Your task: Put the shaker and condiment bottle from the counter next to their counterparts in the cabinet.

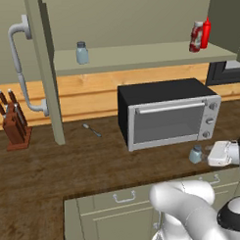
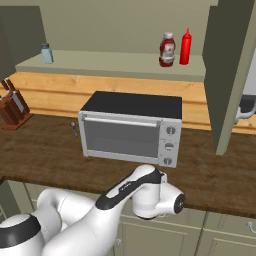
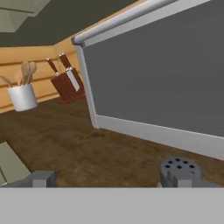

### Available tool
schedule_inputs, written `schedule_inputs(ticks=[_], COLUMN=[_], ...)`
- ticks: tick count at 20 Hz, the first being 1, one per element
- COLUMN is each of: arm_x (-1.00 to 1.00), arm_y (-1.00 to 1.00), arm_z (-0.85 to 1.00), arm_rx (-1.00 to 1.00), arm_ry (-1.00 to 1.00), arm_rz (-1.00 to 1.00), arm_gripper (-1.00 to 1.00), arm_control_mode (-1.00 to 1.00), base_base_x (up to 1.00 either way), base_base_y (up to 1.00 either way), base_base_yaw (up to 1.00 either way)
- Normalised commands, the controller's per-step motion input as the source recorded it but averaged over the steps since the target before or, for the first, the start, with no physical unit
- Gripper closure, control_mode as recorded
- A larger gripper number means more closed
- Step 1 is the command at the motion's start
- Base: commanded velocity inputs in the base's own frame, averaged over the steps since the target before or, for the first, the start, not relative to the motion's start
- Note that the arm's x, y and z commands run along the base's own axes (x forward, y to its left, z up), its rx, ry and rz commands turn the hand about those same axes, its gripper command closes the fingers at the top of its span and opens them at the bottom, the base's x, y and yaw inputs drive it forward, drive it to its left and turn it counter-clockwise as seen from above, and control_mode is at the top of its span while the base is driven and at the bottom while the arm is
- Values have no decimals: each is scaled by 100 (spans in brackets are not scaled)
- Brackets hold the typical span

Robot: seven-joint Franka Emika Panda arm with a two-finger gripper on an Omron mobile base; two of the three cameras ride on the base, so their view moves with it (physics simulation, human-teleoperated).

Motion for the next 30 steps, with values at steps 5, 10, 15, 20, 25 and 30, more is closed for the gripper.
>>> schedule_inputs(ticks=[5, 10, 15, 20, 25, 30], arm_x=[4, 7, 18, 13, 0, 0], arm_y=[-1, -1, -21, -21, -9, 0], arm_z=[-10, -19, -1, 0, -14, -22], arm_rx=[0, 0, 3, 4, 1, 0], arm_ry=[0, 3, 1, 1, 0, 0], arm_rz=[0, 0, 0, -1, 0, 0], arm_gripper=[-100, -100, -100, -100, -100, -100], arm_control_mode=[-100, -100, -100, -100, -100, -100], base_base_x=[0, 0, 0, 0, 0, 0], base_base_y=[0, 0, 0, 0, 0, 0], base_base_yaw=[0, 0, 0, 0, 0, 0])
